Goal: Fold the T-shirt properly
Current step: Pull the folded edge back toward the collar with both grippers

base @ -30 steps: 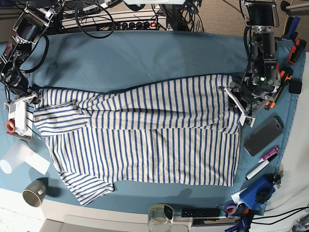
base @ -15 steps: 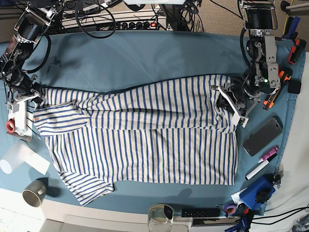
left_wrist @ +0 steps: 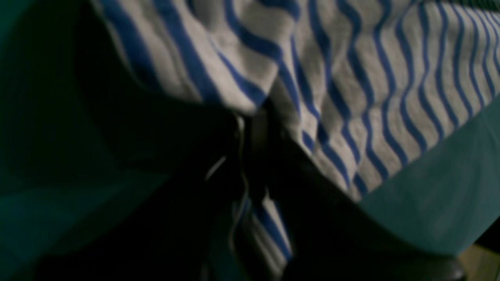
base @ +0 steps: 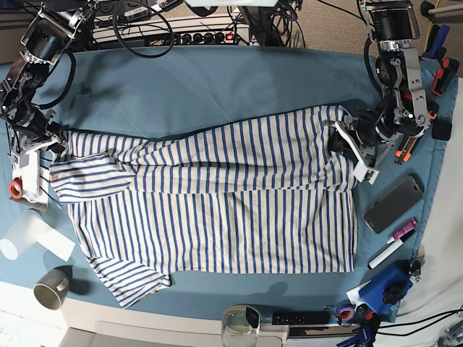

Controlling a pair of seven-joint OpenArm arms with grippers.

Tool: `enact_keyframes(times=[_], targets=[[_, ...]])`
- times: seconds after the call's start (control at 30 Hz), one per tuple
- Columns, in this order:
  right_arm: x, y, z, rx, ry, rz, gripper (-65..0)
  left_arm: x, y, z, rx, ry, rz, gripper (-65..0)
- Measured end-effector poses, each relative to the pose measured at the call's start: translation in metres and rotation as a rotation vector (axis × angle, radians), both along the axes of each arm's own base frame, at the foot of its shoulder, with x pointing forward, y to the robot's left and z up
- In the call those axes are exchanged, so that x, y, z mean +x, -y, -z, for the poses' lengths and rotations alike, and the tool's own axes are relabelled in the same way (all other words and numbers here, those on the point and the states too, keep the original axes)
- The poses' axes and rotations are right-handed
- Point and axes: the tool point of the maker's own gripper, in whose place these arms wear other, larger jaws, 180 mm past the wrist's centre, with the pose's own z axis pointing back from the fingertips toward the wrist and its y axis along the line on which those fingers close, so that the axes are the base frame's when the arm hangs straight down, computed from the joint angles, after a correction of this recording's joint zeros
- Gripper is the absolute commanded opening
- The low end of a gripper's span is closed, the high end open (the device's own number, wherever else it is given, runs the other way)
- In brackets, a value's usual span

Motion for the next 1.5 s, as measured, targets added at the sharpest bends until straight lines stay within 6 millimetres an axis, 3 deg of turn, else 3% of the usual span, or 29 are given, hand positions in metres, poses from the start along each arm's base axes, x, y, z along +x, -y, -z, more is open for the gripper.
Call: enact_keyframes(times=[1.5], targets=[[-0.0032, -0.0014, 0.0025, 0.002, -0.028, -0.011, -65.0, -0.0093, 0.0096, 0.0012, -0.065, 0.011, 0.01, -65.0]])
